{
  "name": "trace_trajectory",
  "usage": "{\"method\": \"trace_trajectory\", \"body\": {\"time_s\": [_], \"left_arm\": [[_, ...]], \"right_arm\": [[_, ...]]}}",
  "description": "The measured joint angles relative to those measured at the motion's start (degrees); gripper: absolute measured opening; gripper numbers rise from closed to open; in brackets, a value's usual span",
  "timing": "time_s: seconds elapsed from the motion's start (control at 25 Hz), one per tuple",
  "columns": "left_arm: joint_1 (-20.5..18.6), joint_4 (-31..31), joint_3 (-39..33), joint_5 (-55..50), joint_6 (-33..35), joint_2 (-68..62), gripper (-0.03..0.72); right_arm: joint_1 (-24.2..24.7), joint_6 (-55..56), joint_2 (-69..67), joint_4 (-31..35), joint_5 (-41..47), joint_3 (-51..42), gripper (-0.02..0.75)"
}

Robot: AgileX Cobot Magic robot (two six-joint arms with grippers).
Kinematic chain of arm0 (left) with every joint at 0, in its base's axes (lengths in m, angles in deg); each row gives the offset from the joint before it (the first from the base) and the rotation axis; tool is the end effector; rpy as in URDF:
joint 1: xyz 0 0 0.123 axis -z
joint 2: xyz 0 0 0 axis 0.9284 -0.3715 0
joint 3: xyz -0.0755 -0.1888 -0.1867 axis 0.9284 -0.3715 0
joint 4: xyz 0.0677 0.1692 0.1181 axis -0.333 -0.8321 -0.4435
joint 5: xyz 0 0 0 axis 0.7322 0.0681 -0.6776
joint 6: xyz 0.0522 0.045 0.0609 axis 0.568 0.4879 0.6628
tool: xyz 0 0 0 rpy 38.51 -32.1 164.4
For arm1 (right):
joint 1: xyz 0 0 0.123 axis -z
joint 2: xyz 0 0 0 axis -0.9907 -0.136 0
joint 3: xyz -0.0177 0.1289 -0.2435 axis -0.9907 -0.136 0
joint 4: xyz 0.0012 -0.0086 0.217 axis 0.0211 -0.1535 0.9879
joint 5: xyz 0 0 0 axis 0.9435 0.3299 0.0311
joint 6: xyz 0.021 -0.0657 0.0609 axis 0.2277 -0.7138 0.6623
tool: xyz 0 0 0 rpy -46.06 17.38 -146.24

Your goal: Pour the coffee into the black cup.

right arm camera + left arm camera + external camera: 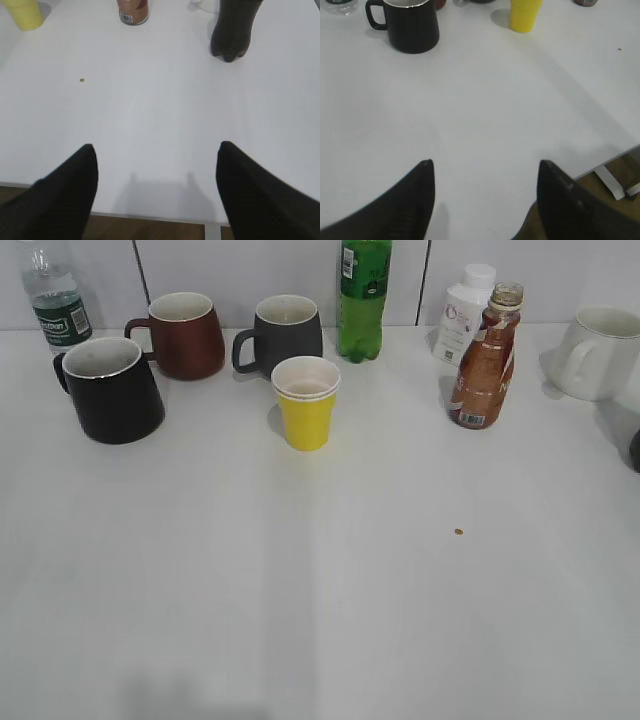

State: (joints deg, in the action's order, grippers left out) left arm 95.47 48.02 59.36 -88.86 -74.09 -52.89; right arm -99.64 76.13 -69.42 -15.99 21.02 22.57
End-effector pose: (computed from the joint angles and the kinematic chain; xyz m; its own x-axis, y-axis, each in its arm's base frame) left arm -0.0200 0.0120 0.2659 -0.4525 0.1711 -0.8752 0.4208 0.9063 -0.0404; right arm -0.0242 -0.0140 0.2603 -0.4451 -0.0471 -0.8943 -0.2035 0.9778 0.0498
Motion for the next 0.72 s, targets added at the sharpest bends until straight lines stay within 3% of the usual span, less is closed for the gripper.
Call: {"method": "trace_trajectory", "body": {"time_s": [0.72], "left_arm": [[-0.7, 0.0, 0.0, 0.4, 0.1, 0.0, 0.489]], "right_arm": [[0.0, -0.1, 0.0, -0.1, -0.4, 0.0, 0.576]]}}
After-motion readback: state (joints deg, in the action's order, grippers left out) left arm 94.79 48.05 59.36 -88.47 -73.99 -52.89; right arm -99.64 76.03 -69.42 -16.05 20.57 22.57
